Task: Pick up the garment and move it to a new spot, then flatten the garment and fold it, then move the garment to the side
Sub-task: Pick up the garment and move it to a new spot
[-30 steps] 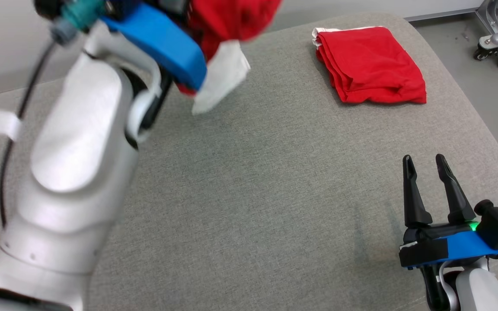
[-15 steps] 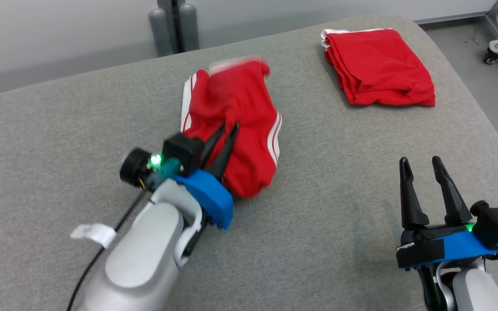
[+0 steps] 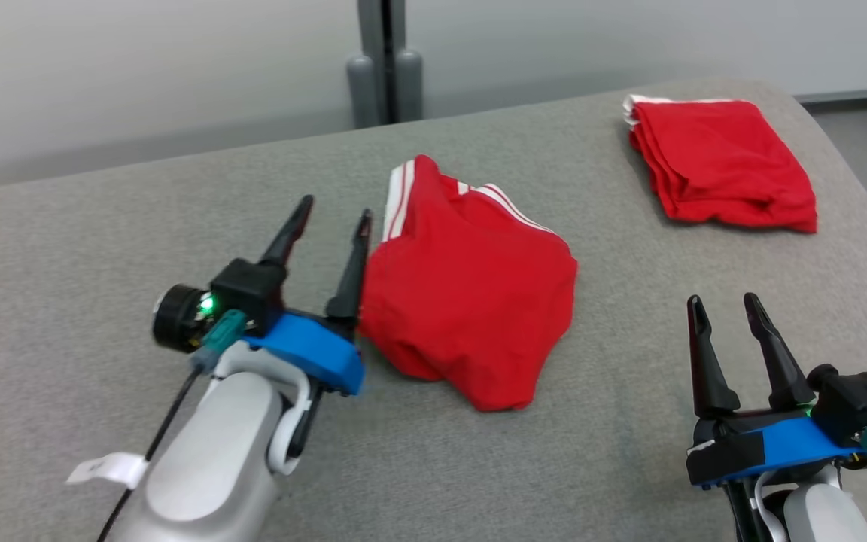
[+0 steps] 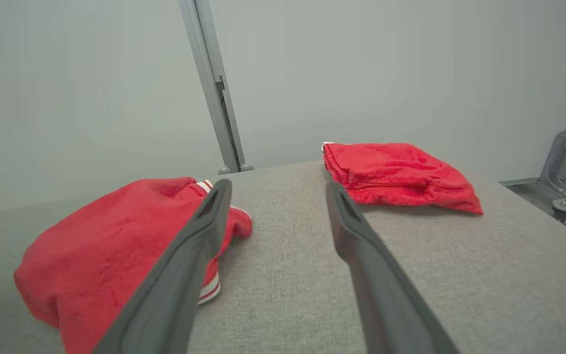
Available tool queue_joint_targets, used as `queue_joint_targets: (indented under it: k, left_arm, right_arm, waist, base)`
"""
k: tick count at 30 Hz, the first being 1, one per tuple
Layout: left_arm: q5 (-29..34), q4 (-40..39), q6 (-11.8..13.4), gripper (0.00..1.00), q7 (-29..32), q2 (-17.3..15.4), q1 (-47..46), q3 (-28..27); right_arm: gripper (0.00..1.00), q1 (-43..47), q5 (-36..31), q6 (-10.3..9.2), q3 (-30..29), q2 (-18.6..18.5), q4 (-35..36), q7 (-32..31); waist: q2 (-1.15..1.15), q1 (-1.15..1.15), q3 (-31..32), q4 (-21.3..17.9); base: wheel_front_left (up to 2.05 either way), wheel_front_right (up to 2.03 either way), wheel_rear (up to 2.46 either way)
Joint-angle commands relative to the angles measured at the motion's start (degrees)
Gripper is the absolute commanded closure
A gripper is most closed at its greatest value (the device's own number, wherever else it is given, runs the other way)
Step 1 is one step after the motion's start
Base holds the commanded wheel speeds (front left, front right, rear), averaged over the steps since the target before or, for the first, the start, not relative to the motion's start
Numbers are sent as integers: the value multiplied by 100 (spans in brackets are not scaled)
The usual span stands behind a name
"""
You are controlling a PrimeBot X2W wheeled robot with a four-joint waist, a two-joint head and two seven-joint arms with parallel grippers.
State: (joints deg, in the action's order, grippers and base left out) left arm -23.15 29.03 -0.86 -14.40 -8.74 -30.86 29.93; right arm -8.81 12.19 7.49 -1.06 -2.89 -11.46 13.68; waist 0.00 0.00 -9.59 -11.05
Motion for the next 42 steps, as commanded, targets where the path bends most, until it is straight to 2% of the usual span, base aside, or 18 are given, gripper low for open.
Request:
queue_joint_targets:
  k: [1, 9, 15, 26, 42]
  left_arm:
    - [-2, -57, 52, 0, -42, -63, 132, -67]
    - [71, -936, 338, 0, -82, -368, 844, -818]
    - [226, -1463, 401, 0, -84, -406, 1529, -1315]
    - [456, -1699, 328, 0, -85, -341, 2304, -1808]
    - [668, -1670, 173, 0, -85, -207, 2677, -2142]
  right_arm:
    - [0, 91, -50, 1, -18, -1, 28, -15]
    - [0, 248, -138, 1, -99, -2, 160, -163]
    - [0, 381, -159, 1, -179, -2, 244, -264]
    - [0, 601, -171, 1, -287, -3, 336, -390]
    - [0, 805, -180, 1, -343, -2, 343, -456]
  waist:
    - [0, 0, 28, 49]
    - [0, 0, 268, 455]
    - [0, 0, 405, 772]
    - [0, 0, 560, 1212]
    - [0, 0, 708, 1289]
  base:
    - [0, 0, 0]
    - [0, 0, 0]
    - [0, 0, 0]
    - [0, 0, 0]
    - [0, 0, 0]
